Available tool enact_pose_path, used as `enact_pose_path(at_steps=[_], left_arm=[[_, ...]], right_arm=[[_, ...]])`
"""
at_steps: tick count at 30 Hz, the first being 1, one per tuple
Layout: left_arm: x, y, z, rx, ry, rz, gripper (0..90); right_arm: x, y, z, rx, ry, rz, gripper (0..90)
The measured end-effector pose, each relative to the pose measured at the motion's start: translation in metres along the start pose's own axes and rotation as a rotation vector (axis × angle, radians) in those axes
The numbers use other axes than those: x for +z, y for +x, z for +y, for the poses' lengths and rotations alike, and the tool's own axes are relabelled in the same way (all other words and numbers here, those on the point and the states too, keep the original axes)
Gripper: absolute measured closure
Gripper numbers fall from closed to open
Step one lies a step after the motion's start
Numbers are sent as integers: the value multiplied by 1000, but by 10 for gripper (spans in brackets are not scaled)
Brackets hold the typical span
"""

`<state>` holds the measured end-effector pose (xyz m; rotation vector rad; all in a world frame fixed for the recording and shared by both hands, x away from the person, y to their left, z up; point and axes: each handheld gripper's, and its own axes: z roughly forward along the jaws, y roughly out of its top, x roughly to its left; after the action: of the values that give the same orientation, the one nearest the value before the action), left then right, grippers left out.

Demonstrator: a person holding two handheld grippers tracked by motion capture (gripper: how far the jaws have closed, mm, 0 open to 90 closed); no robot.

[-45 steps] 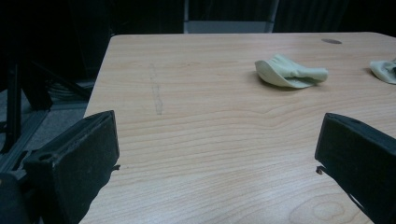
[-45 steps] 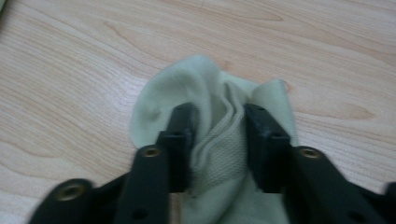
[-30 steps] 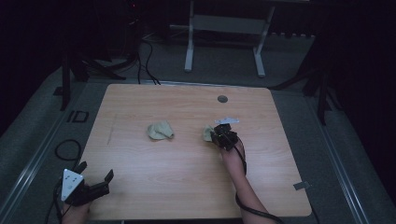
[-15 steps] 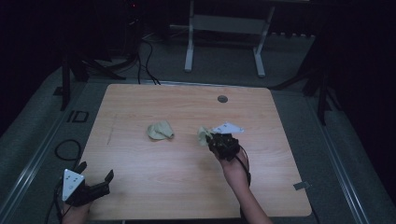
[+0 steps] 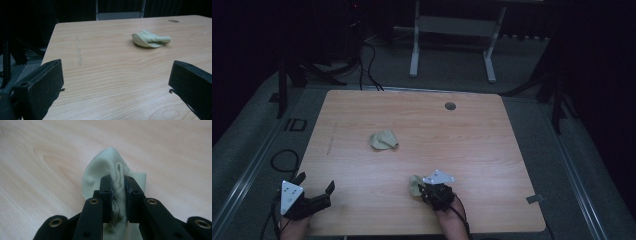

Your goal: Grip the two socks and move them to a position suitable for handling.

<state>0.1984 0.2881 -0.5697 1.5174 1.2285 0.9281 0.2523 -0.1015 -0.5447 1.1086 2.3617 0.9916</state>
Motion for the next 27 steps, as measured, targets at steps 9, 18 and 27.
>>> enact_pose_path(at_steps=[9, 18, 27], left_arm=[[4, -11, 2, -11, 13, -85, 0], [7, -26, 7, 17, 84, -141, 0], [13, -82, 31, 199, 137, -496, 387]], right_arm=[[17, 26, -12, 6, 16, 52, 719], [14, 40, 1, -60, -11, 87, 507], [-22, 25, 25, -41, -95, 133, 414]])
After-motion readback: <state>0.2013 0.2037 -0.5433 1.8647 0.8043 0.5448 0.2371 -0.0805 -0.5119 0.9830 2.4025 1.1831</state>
